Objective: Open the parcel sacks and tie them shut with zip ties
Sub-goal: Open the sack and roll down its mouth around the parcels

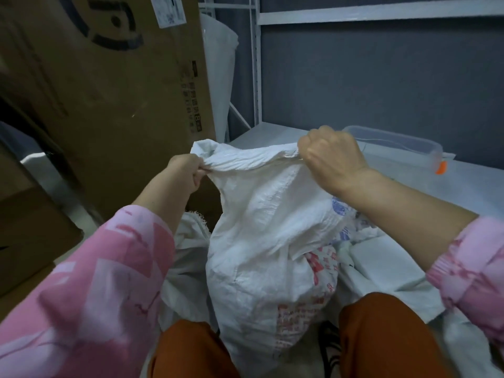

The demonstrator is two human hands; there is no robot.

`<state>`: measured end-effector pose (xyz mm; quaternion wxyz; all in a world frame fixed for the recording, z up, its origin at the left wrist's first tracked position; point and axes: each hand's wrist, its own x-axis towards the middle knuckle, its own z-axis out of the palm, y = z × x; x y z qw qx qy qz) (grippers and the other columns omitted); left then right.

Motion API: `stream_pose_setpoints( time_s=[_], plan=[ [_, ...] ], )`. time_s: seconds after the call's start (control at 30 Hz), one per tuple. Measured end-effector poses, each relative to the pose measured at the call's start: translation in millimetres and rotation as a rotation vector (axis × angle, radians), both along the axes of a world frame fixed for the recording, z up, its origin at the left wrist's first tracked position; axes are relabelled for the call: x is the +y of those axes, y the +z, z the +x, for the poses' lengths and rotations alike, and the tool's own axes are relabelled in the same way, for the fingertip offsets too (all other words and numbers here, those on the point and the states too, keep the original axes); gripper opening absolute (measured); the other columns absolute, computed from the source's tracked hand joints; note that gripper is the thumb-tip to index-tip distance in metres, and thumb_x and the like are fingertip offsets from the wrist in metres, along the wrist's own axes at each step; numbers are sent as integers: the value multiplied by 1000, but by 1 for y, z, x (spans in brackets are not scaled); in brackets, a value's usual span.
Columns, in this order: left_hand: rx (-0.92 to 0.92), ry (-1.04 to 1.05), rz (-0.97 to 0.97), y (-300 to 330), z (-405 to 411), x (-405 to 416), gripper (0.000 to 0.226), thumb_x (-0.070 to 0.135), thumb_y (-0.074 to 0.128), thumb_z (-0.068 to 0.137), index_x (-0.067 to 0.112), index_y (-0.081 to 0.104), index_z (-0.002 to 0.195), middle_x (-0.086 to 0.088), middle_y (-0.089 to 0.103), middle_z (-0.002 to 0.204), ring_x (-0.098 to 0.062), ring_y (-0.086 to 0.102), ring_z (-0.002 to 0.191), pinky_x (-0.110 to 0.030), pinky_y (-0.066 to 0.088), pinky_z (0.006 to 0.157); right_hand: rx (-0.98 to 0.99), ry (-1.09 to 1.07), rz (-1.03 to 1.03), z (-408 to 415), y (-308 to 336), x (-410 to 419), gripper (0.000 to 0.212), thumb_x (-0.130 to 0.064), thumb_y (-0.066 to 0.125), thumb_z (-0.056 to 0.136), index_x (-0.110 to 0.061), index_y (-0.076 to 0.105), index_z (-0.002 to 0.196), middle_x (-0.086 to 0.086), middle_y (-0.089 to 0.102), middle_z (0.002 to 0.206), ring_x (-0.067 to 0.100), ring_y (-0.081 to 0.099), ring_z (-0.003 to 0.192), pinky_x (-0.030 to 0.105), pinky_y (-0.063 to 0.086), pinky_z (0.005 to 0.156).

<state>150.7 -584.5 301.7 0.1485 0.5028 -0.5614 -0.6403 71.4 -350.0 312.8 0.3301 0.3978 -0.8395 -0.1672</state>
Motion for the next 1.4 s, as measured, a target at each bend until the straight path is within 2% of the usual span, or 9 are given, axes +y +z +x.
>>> stream_pose_setpoints(
  time_s=[0.17,0.3,0.43,0.6,0.83,1.03,1.17,1.27,1.4],
  plan=[
    [19,-270,-989,14,-1,11,32,20,66,86,14,61,116,4,59,112,-13,56,101,-28,47,82,34,137,-14,0,1,-1,30,12,59,37,-12,49,53,6,49,49,21,47,42,19,17,42],
    [-11,-919,-1162,44,-8,44,35,25,76,79,24,67,113,12,56,116,-5,48,99,-22,38,89,198,293,-79,-6,1,-4,25,12,42,51,-12,46,56,6,47,51,21,44,44,21,17,43],
    [-79,-955,-1339,44,-24,55,22,24,78,76,24,71,98,10,65,97,-10,58,90,-23,43,75,228,327,-83,-7,0,0,27,14,47,53,-13,46,58,6,47,53,22,44,45,23,15,43],
    [70,-680,-1811,27,-30,53,17,24,71,81,12,59,78,0,58,78,-22,53,68,-33,41,60,-570,238,-274,-11,10,2,15,-7,63,76,-19,67,84,-3,65,81,18,60,77,29,39,57],
    [298,-696,-1914,6,-26,50,19,-5,60,63,7,46,69,-10,48,67,-22,34,49,-30,32,42,-788,58,-368,-15,25,-14,35,-35,81,67,-16,61,88,-2,56,89,20,53,86,28,38,67],
    [-33,-858,-1636,18,-19,57,25,7,73,73,18,51,78,2,50,95,-17,51,68,-26,38,57,-167,124,-148,-9,-5,-20,33,8,63,66,-12,45,85,11,55,83,33,60,66,27,12,44],
    [19,-1040,-1196,54,-12,62,23,31,81,70,24,64,83,17,59,70,10,53,56,-3,35,47,37,315,-164,-6,-20,-21,20,7,49,60,-7,56,72,9,50,59,26,48,36,19,10,43],
    [-116,-1056,-1316,54,-16,62,25,29,80,67,26,62,85,13,62,80,-1,58,69,-12,41,54,84,371,-215,-1,-17,-24,29,5,30,66,-7,55,72,9,48,57,25,45,33,20,15,41],
    [-130,-928,-1654,35,-24,66,19,25,70,75,21,52,76,4,58,76,-24,56,76,-32,42,63,-340,248,-220,2,-6,-25,22,-9,63,76,-14,51,94,6,54,83,31,60,68,31,28,48]
  ],
)
